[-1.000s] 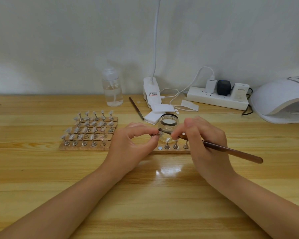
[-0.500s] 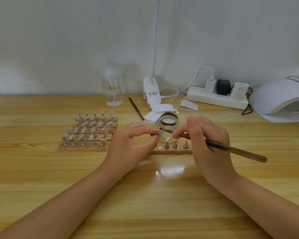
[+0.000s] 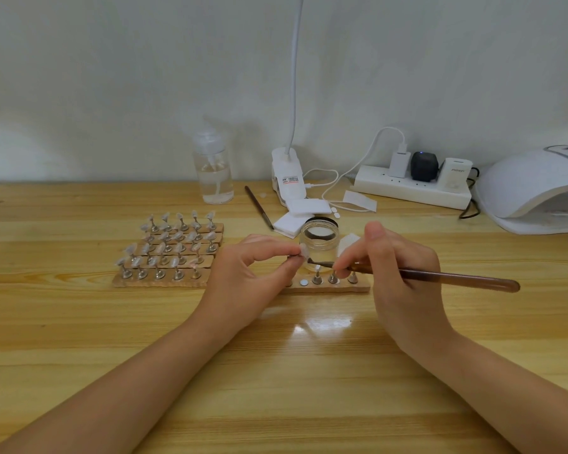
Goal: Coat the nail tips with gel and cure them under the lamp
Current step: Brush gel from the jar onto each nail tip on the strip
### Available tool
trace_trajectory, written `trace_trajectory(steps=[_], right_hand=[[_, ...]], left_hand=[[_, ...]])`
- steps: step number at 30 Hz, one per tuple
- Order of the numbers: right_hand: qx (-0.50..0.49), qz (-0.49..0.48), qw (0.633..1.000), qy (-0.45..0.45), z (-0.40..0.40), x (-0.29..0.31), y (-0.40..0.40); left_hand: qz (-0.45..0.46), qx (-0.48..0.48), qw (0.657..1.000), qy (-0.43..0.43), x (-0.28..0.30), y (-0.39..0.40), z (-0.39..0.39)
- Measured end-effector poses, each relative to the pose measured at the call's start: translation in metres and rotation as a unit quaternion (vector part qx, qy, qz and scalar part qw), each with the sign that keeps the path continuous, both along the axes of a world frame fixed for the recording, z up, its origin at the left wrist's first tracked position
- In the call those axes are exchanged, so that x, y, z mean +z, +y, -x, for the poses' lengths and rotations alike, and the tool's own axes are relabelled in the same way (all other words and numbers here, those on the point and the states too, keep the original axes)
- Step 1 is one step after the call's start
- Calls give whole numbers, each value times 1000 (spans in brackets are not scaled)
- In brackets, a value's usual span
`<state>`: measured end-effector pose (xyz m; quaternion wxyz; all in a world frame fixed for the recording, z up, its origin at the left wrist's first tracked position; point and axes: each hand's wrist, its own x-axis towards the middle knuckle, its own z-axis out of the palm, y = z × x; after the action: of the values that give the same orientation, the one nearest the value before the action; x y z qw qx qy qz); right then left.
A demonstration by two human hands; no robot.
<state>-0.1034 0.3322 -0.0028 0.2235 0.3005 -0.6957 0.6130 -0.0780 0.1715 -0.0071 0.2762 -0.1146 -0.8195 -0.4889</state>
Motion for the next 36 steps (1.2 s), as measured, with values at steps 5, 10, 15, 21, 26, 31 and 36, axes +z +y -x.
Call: trace_trajectory(steps=[5,10,15,21,26,31,36], right_hand=[[6,25,1000,-5,0,0,0],[-17,-4,1000,-3,1,1,-3],[-23,-16,1000,-5,0,2,-4],[-5,-5,1000,-5,-3,-1,-4],[10,36,999,1,-1,0,-2],[-14,31,999,-20,1,-1,-4],[8,42,998,-50,-1,-2,-6]], left_hand=[[-21,-21,1000,6,-1,0,1],[-25,-23,999,4,-3,0,3],[-25,-22,999,1,-3,-1,3],[-36,-17,999,-4,-3,-1,4],[-40,-23,999,-5,-2,0,3],[-41,-22,999,-8,-2,0,3],[-30,-12,999,-7,-3,-1,4]])
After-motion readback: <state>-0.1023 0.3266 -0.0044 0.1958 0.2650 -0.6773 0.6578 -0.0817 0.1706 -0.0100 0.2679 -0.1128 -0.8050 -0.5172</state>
